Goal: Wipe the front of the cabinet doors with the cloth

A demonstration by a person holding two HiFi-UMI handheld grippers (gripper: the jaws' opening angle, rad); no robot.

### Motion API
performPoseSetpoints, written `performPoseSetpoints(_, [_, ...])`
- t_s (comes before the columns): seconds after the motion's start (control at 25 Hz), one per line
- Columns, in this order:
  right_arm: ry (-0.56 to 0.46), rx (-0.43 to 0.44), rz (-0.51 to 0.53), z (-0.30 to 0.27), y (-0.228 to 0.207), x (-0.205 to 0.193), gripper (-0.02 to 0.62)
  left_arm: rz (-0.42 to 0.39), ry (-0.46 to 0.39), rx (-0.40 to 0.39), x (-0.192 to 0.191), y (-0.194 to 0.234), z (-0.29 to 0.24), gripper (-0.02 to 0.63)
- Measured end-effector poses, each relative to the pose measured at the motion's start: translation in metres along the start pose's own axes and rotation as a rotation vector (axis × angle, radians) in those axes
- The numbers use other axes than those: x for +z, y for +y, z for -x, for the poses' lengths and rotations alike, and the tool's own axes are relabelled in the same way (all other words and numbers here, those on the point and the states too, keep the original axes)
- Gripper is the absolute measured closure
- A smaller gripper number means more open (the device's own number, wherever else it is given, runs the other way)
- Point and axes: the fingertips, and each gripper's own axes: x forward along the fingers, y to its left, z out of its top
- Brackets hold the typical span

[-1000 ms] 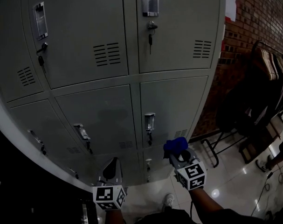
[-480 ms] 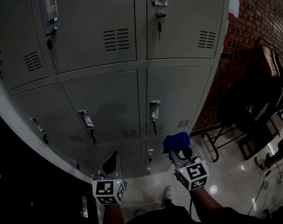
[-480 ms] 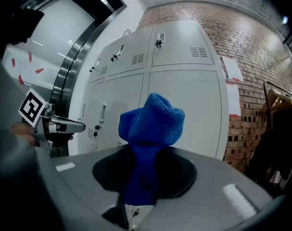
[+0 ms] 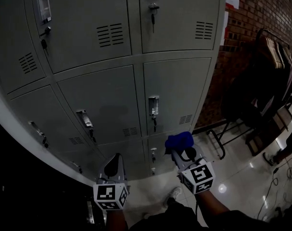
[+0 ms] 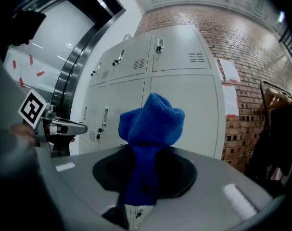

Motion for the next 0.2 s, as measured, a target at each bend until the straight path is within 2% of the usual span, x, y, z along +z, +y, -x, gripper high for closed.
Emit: performPoseSetpoints(0.2, [0.003,0.009,-0.003,0.0,-0.001,-0.0039,0.482,0.003,-0.01,-0.002,0.003,-0.0046,-0.0042,0.592])
